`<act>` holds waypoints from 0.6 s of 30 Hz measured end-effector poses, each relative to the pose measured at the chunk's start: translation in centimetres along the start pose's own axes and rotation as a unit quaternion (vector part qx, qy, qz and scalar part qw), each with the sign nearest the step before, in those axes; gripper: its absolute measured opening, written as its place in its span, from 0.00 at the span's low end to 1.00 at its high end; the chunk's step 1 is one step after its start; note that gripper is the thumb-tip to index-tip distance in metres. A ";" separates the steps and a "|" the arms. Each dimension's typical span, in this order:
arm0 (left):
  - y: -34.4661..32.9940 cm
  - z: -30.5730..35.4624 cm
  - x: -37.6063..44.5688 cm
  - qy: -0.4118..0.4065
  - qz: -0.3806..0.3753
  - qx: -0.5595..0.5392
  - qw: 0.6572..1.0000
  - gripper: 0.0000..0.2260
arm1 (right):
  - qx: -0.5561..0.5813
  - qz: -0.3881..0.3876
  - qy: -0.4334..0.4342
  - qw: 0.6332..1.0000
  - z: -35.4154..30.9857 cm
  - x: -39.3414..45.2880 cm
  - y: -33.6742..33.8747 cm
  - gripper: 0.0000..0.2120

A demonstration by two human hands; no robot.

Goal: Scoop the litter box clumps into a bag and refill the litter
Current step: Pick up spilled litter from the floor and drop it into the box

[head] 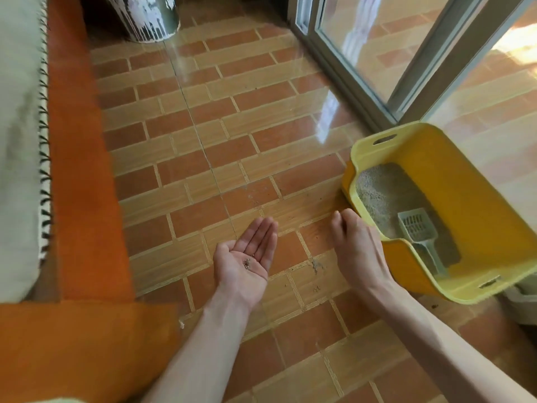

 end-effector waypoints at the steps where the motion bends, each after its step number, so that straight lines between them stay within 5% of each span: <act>1: -1.9 0.3 -2.1 -0.001 -0.002 -0.003 1.000 0.24 | -0.005 0.003 -0.006 1.000 -2.0 0.5 2.0 0.18; 12: -20.2 2.5 -26.0 -0.001 0.011 -0.048 0.999 0.24 | 0.007 0.022 -0.090 0.996 -23.6 5.4 23.7 0.18; 18: -29.3 3.6 -39.9 -0.003 0.016 -0.057 0.998 0.24 | 0.029 0.058 -0.061 0.996 -36.3 7.3 34.9 0.18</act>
Point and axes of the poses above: each hand's wrist, its own x-axis towards the middle knuckle, its own y-axis out of the back of the hand, z = x × y, the point moved 10 cm from there along x, towards the middle knuckle, and after that the axes turned 10 degrees about y, right-handed, at the moved point
